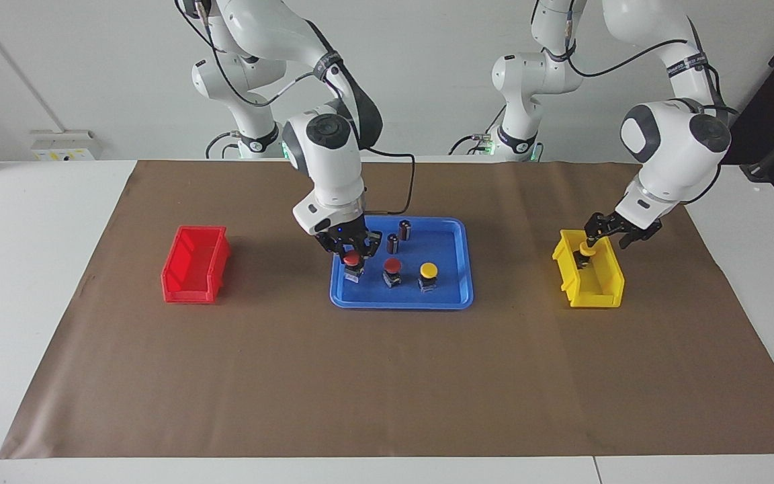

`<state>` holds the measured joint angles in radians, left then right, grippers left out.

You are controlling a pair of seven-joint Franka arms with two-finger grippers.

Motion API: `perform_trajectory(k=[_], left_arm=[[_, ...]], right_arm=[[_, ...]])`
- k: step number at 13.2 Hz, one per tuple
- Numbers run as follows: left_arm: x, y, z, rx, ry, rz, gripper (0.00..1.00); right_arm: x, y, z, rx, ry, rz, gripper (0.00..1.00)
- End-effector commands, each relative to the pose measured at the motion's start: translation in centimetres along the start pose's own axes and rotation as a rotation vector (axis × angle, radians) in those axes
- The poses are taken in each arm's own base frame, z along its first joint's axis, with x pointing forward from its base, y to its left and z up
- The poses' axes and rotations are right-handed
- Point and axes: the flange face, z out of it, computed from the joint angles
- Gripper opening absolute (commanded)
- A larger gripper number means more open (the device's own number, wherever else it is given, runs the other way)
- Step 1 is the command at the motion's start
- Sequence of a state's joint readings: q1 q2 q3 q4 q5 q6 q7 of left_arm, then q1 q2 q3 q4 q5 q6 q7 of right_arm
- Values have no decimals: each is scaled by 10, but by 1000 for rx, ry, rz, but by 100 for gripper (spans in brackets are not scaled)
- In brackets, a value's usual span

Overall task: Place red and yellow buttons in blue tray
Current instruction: 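Lower the red button into the tray while the left gripper grasps yellow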

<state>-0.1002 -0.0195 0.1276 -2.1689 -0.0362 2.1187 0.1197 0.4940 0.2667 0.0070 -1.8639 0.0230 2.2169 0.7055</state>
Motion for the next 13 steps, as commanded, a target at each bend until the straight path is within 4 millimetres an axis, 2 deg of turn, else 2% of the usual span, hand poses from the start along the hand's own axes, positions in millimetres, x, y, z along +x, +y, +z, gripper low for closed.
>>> perform_trajectory(k=[1,2,5,7,8,9,10,11,13], left_arm=[[-8,13,3,11,23,-92,82],[-8,19,5,11,24,-89,82],[-10,19,17,13,41,-72,82],[-12,19,21,14,33,-15,80],[-12,18,21,15,30,6,79],[-12,17,21,14,31,14,79],[-12,16,21,14,31,11,79],[-13,17,21,14,28,14,79],[-17,17,27,13,18,14,79]], right_arm=[[2,10,10,21,6,31,27],[-2,9,16,18,4,27,28],[-5,8,31,10,-5,34,29],[-7,10,36,5,-12,36,38],[-8,11,39,9,-7,37,55],[-9,11,40,11,-4,39,85],[-7,9,36,11,-4,41,100],[-3,7,28,11,4,39,100],[21,12,-8,-4,10,44,100]])
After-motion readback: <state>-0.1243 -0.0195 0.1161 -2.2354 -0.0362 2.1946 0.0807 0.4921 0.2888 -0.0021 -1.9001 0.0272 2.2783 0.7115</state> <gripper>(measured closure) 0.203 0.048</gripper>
